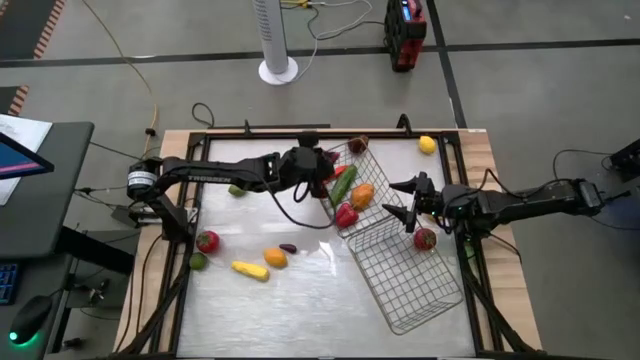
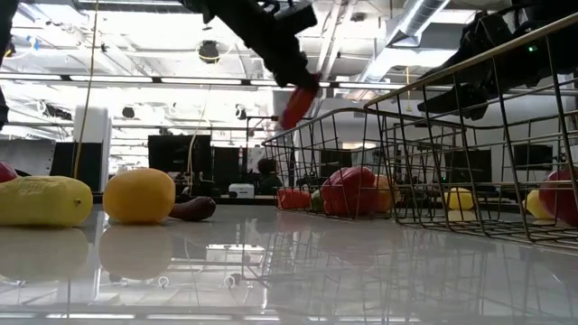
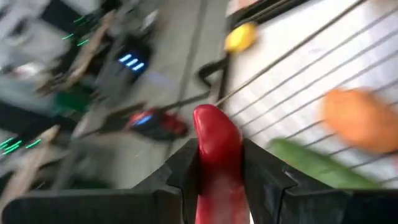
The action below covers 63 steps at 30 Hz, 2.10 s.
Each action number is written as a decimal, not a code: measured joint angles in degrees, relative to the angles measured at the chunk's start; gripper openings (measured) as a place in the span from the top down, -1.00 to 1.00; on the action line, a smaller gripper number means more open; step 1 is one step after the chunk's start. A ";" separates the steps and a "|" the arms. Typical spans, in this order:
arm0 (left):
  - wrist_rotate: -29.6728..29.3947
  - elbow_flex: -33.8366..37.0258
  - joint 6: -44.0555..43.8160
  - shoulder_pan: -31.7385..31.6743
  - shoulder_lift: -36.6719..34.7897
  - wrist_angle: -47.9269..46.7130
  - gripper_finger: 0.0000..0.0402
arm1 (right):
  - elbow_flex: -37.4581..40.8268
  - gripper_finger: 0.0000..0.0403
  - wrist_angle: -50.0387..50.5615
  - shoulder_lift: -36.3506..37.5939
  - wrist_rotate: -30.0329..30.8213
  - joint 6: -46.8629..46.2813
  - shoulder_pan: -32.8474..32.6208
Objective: Sort produce into baskets
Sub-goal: Put the chili pepper into the left wire basket, then put the eggplant into the left wire basket
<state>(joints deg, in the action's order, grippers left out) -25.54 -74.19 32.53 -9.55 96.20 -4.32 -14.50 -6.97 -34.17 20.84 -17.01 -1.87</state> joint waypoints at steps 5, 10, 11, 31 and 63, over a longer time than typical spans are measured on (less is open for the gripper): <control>9.77 0.00 -7.01 -0.23 0.00 -0.88 0.50 | 0.00 -0.91 -0.01 0.00 0.08 -0.09 0.00; 13.41 0.00 -12.02 -0.93 0.00 -3.62 0.26 | 0.00 -0.91 0.01 0.00 0.08 -0.58 0.00; 13.67 0.00 -12.13 -0.97 0.00 -4.28 0.19 | 0.00 -0.91 0.03 0.00 0.08 -0.56 0.00; 20.95 5.93 -24.38 0.37 -8.17 -25.89 -0.15 | 0.02 -0.91 2.51 0.17 0.06 -1.01 0.09; 26.22 19.56 -30.01 17.10 2.62 -20.21 -0.04 | 0.02 -0.91 0.93 0.07 0.15 -0.97 -0.02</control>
<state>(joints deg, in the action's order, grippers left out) 0.67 -54.63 2.52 7.55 98.82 -24.53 -14.48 -6.03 -34.11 20.99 -17.98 -1.89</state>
